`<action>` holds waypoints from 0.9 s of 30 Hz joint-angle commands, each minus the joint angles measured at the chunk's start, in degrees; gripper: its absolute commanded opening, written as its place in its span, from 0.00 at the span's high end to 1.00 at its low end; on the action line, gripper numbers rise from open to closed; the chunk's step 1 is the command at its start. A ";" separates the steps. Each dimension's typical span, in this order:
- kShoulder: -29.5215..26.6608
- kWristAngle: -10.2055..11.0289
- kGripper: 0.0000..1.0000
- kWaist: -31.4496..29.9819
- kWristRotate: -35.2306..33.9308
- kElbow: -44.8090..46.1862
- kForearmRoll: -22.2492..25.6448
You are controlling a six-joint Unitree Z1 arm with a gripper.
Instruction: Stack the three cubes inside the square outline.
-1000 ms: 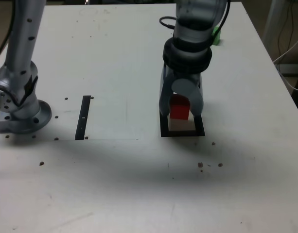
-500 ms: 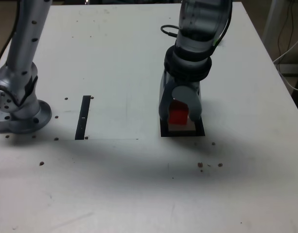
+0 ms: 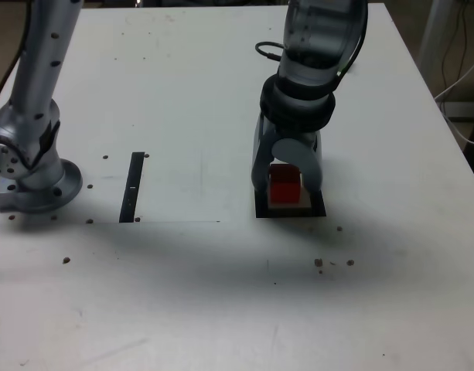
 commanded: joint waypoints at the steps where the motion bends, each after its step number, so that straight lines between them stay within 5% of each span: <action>1: 0.16 0.18 0.04 0.09 0.09 0.07 0.21; 10: -0.99 1.33 0.01 0.26 -0.28 0.22 1.48; 17: -3.92 4.22 0.01 0.29 -0.20 -1.03 4.70; 27: -4.05 5.67 0.01 4.24 6.30 -3.08 6.28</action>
